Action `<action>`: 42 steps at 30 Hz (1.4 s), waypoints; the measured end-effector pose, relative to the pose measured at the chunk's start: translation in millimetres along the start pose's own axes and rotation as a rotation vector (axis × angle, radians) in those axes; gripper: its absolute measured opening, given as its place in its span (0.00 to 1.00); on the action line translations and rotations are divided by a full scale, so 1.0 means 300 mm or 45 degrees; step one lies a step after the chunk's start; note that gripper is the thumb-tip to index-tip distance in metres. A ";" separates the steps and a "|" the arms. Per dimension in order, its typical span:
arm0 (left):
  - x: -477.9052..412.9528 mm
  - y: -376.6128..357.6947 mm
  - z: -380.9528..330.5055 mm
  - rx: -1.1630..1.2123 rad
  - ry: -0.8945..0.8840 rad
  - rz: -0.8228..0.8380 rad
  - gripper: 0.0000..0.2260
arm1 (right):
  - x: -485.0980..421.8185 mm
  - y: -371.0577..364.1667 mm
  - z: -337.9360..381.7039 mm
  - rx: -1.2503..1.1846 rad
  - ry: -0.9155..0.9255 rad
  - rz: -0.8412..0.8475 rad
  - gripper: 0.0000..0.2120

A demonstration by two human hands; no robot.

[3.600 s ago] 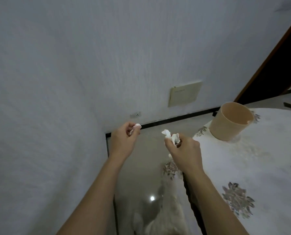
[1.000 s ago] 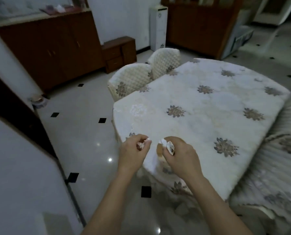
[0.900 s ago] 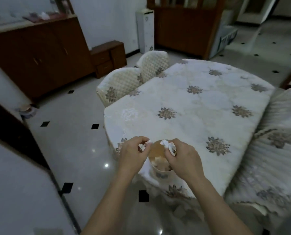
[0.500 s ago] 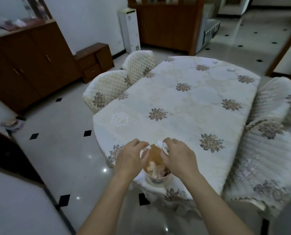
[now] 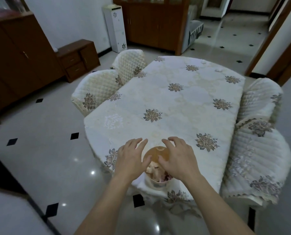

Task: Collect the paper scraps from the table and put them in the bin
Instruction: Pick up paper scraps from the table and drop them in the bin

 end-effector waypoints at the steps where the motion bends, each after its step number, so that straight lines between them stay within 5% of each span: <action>1: -0.007 0.006 0.004 -0.008 -0.010 -0.028 0.26 | -0.005 0.004 0.006 -0.008 0.000 -0.037 0.27; 10: -0.070 0.117 0.055 -0.121 -0.020 -0.197 0.25 | -0.105 0.050 0.078 -0.003 0.081 -0.148 0.23; 30: 0.358 0.520 0.515 -0.521 0.730 -0.517 0.23 | -0.252 -0.054 0.779 -0.274 0.991 -0.126 0.22; 42: 0.471 0.593 0.770 -0.596 0.943 -0.503 0.24 | -0.272 -0.230 1.091 -0.338 1.135 0.006 0.23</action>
Point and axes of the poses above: each hand's wrist, its own x-axis away from the middle knuckle, its own y-axis out of the back of the hand, z = x × y, the point moved 6 cm from there along -x, towards the middle knuckle, and after that the axes turned 5 degrees about -z, right-handed, at the moved point
